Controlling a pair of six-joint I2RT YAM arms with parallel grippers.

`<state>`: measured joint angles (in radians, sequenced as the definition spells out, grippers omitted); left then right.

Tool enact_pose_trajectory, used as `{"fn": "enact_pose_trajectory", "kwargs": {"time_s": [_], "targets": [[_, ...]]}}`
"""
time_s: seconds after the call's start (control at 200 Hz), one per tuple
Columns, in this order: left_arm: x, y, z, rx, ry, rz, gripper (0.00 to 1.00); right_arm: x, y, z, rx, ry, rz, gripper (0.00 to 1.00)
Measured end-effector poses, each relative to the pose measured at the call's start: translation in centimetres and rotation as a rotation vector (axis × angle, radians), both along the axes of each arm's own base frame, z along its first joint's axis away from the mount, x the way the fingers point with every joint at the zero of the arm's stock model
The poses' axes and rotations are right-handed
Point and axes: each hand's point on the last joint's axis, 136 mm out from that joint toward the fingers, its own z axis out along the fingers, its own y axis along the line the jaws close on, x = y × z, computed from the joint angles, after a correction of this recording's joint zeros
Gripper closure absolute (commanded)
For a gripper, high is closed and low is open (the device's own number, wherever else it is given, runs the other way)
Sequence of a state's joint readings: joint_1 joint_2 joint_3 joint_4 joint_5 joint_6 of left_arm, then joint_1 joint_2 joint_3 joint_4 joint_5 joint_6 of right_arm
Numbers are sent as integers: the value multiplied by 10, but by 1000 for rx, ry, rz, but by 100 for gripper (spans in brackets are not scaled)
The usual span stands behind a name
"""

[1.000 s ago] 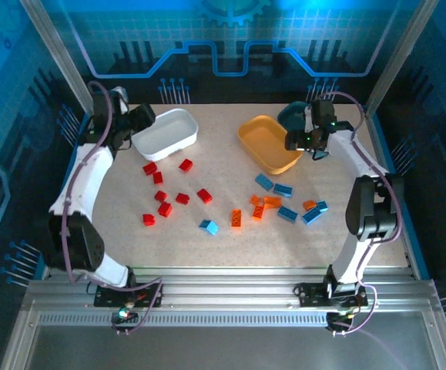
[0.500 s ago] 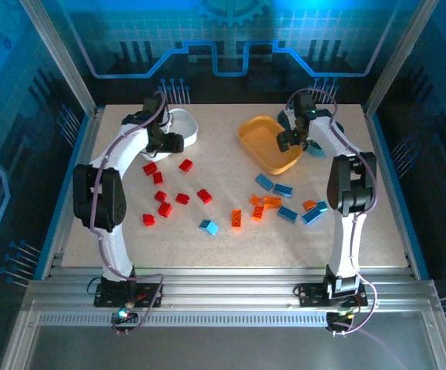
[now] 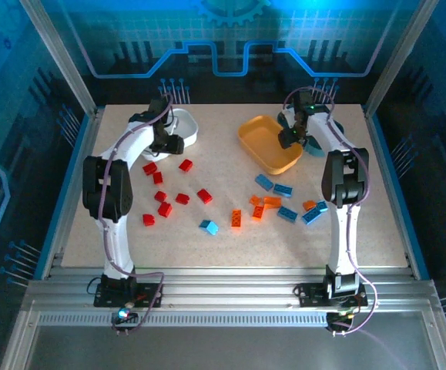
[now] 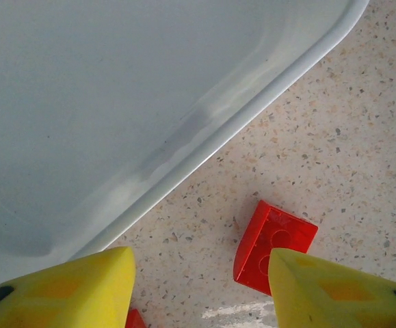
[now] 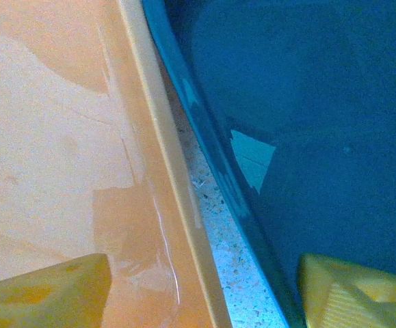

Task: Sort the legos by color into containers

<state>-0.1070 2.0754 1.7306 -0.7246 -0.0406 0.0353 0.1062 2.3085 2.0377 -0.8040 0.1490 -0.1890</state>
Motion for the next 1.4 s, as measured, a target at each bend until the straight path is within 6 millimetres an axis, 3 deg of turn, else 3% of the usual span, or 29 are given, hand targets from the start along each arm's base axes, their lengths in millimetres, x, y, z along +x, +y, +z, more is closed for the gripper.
{"fn": "enact_pose_trajectory", "kwargs": {"time_s": [0.155,0.635,0.73,1.016,1.241,1.401], "targets": [[4,3,0,-1,-13,5,55,0,-1,0,17,2,3,52],[11,14,-10,11,-20,7,60,0,11,-8,67,0,-26,73],[13,15,-10,17,-27,9,59,0,19,-9,74,-6,-32,75],[19,16,-4,35,-49,-3,37,0,31,-11,105,-20,-74,76],[37,24,29,115,-131,-40,37,-1,36,-11,134,-19,-110,76],[38,25,20,151,-112,-92,37,-3,43,-8,154,-9,-110,76]]}}
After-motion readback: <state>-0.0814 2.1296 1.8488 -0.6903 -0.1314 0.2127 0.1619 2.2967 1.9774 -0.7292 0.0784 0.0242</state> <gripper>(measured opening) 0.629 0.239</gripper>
